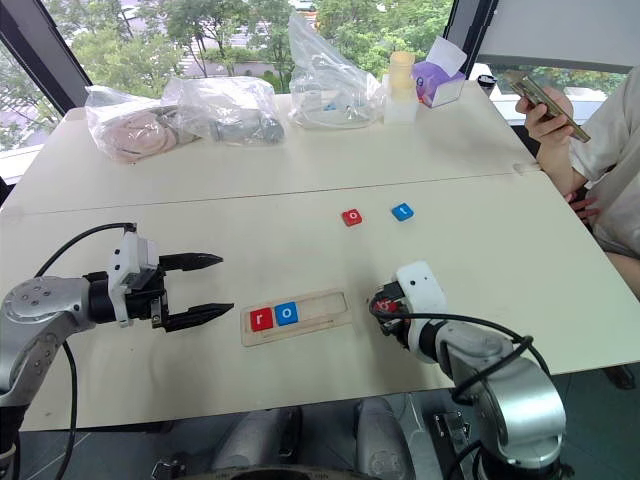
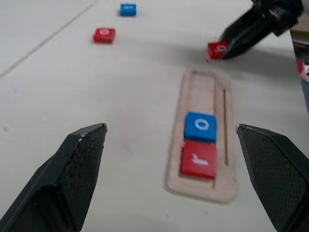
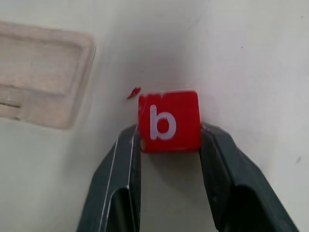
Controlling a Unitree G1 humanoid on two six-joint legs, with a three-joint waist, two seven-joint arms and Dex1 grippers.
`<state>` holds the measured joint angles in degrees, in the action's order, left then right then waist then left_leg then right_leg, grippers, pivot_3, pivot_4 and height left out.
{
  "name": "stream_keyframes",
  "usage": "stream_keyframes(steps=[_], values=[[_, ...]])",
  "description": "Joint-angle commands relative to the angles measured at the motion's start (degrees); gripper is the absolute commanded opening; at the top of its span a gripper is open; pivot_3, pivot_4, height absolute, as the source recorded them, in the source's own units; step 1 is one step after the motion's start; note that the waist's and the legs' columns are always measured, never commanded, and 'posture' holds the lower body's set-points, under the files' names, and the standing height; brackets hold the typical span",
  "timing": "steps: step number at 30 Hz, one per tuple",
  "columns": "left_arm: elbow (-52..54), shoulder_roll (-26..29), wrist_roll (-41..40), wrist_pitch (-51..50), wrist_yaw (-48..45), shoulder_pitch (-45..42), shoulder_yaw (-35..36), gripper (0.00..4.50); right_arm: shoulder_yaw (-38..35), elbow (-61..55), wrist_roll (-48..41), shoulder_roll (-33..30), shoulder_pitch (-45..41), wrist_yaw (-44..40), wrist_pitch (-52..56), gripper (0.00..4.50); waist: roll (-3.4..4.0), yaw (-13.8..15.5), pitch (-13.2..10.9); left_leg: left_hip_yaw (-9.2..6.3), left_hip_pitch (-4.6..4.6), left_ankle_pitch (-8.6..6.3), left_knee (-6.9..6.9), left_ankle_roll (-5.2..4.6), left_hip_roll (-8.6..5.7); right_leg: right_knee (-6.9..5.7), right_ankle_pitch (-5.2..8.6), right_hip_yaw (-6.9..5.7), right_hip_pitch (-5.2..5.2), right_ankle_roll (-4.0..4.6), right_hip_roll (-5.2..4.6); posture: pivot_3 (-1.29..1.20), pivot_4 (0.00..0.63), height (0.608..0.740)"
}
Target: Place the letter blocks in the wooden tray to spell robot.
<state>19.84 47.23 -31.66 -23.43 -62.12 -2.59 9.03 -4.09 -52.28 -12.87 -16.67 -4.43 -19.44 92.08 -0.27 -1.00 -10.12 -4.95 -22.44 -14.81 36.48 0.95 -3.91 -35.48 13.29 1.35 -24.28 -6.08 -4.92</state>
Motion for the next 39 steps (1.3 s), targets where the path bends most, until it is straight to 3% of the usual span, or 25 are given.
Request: stream_keyframes(steps=[1,2,4,6,9,12,14,16,20,24,31,34,39], values=[[1.1,0.5,-0.6,-0.9,0.2,-0.5,0.3,4.50,-1.2,-1.8,-1.9,2.0,0.2,2.2,0.4,2.16,-0.01,0.0,0.0,0.00,0.00,0.00,-0.06,0.00,0.00,0.00,-0.07,0.00,-0.04,-0.12,0.00,0.00,0.150,0.740],[1.5,0.5,-0.7,-0.9,0.3,-0.1,0.5,4.50,-1.3,-2.2,-2.4,1.9,0.3,2.4,0.4,2.50,-0.01,0.1,0.0,0.00,0.00,0.00,-0.08,0.00,0.00,0.00,-0.09,0.00,-0.04,-0.16,0.00,0.00,0.150,0.740],[2.0,0.5,-0.8,-1.0,0.2,0.8,1.0,4.50,-1.5,-3.3,-5.4,-1.1,-0.5,-0.1,0.4,3.63,-0.01,0.1,0.0,-0.01,0.00,0.00,-0.09,0.00,0.00,0.01,-0.09,0.00,-0.05,-0.15,0.00,0.00,0.150,0.740],[2.3,0.6,-1.0,-0.9,0.1,1.4,1.5,4.50,-1.6,-4.5,-9.0,-8.0,-2.8,-5.0,0.4,4.47,0.01,0.2,0.0,0.02,-0.01,0.00,-0.09,0.00,-0.03,0.03,-0.07,0.00,-0.05,-0.13,-0.05,0.00,0.150,0.740],[1.8,0.4,-0.9,-1.0,0.4,-0.2,0.7,4.50,-1.9,-1.5,-13.5,-23.4,-5.5,-16.8,-9.2,4.47,-0.03,0.3,-0.1,0.04,-0.06,0.00,0.00,-0.01,-0.08,0.07,0.01,-0.02,0.00,0.01,-0.10,0.00,0.150,0.740],[0.4,-0.4,0.1,0.0,0.2,-2.0,-0.9,4.50,-0.6,12.8,-10.2,-37.2,-5.2,-35.6,-36.7,4.47,-0.10,0.3,-0.2,-0.04,-0.01,0.00,0.04,-0.02,-0.05,0.19,0.13,-0.23,0.21,-0.19,-0.07,0.00,0.150,0.740],[0.0,-0.9,0.5,0.6,0.2,-2.1,-1.5,4.50,1.9,22.9,-7.7,-41.0,-5.8,-44.6,-52.3,4.47,-0.21,0.2,-0.2,0.06,0.05,-0.03,0.05,-0.05,-0.05,0.27,0.17,-0.27,0.34,-0.30,-0.06,0.00,0.150,0.740],[0.9,-1.0,0.2,0.1,0.3,-1.8,-1.8,4.50,7.4,34.2,-3.7,-42.4,-9.0,-51.6,-65.2,4.47,-0.37,-0.1,-0.3,0.09,0.09,-0.05,0.06,-0.10,-0.04,0.30,-0.02,-0.26,0.41,-0.25,-0.07,0.00,0.150,0.740],[1.5,-1.3,0.3,0.4,1.0,-1.7,-1.4,4.50,13.5,47.7,0.3,-39.0,-15.0,-56.6,-76.3,4.47,-0.38,-0.1,-0.3,0.09,0.10,-0.07,0.05,-0.13,0.00,0.24,-0.06,-0.13,0.31,-0.28,-0.05,0.00,0.150,0.740],[2.0,-0.9,0.2,0.7,1.3,-0.9,-0.6,4.50,16.7,55.5,2.5,-36.0,-17.9,-59.4,-82.4,4.47,-0.37,0.2,-0.3,0.06,0.05,-0.07,0.05,-0.12,-0.01,0.20,-0.07,-0.09,0.23,-0.25,-0.08,0.00,0.150,0.740],[2.7,-0.9,0.3,1.0,1.9,0.5,0.0,4.50,18.0,58.9,3.9,-32.8,-19.6,-60.6,-86.1,4.47,-0.38,0.4,-0.4,0.03,0.04,-0.07,0.07,-0.10,-0.05,0.21,-0.07,-0.06,0.24,-0.20,-0.12,0.00,0.150,0.740],[3.2,-0.9,0.4,1.1,2.0,1.0,-0.1,4.50,17.9,59.1,4.1,-31.7,-19.6,-60.4,-86.7,3.60,-0.38,0.3,-0.4,0.02,0.04,-0.07,0.07,-0.10,-0.05,0.19,-0.07,-0.06,0.23,-0.20,-0.11,0.00,0.150,0.740],[3.2,-0.8,0.4,1.3,2.0,1.3,-0.2,4.50,17.8,58.0,4.1,-30.4,-19.7,-60.3,-86.2,1.11,-0.37,0.3,-0.4,0.02,0.04,-0.07,0.07,-0.10,-0.05,0.18,-0.08,-0.05,0.22,-0.20,-0.11,0.00,0.150,0.740]])
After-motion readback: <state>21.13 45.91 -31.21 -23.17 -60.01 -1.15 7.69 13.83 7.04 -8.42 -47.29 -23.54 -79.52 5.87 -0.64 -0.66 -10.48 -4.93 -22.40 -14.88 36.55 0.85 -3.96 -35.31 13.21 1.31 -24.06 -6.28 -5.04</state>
